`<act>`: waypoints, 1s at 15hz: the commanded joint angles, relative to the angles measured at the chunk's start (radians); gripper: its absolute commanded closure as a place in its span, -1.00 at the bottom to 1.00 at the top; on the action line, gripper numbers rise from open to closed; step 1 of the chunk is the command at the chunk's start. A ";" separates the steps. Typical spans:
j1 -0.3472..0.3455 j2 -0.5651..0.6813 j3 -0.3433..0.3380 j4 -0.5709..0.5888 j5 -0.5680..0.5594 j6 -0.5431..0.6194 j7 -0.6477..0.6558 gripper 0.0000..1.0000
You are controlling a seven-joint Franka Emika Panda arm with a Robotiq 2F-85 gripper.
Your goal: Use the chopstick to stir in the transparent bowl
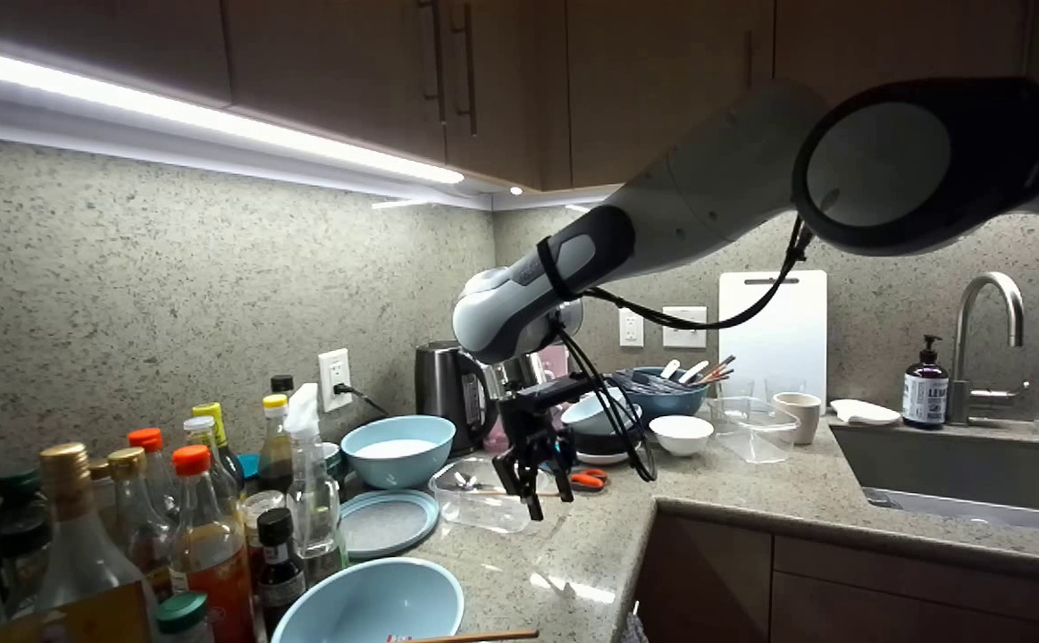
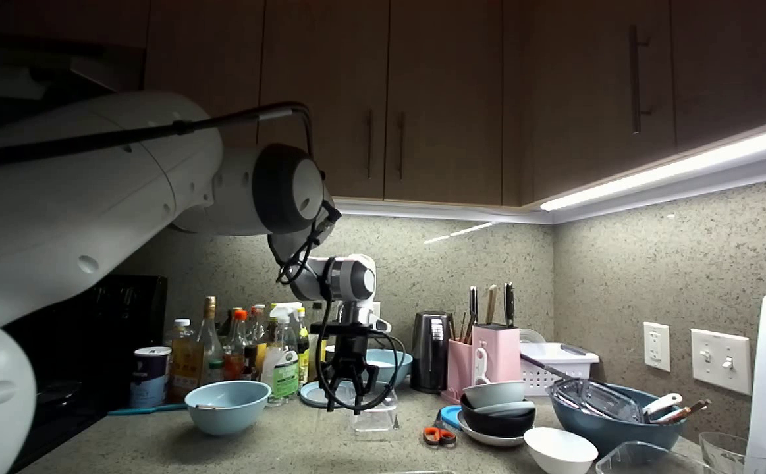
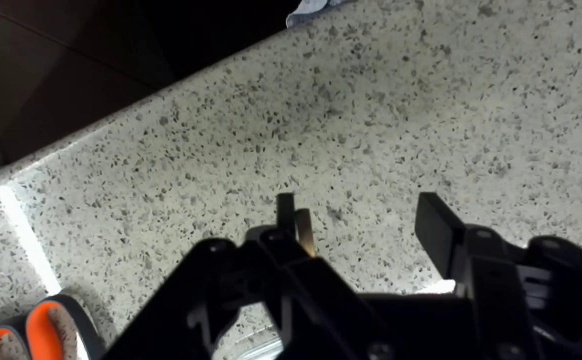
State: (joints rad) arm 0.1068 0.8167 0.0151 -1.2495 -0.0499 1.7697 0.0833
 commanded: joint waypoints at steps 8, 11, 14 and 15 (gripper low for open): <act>0.000 -0.012 0.005 -0.008 0.004 -0.020 -0.003 1.00; 0.000 -0.012 0.006 -0.008 0.005 -0.019 -0.006 0.96; 0.016 -0.036 -0.001 -0.026 -0.006 -0.042 0.025 0.96; 0.028 -0.060 -0.006 -0.047 -0.016 -0.053 0.038 0.96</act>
State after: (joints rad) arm 0.1113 0.8152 0.0169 -1.2486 -0.0499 1.7613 0.0833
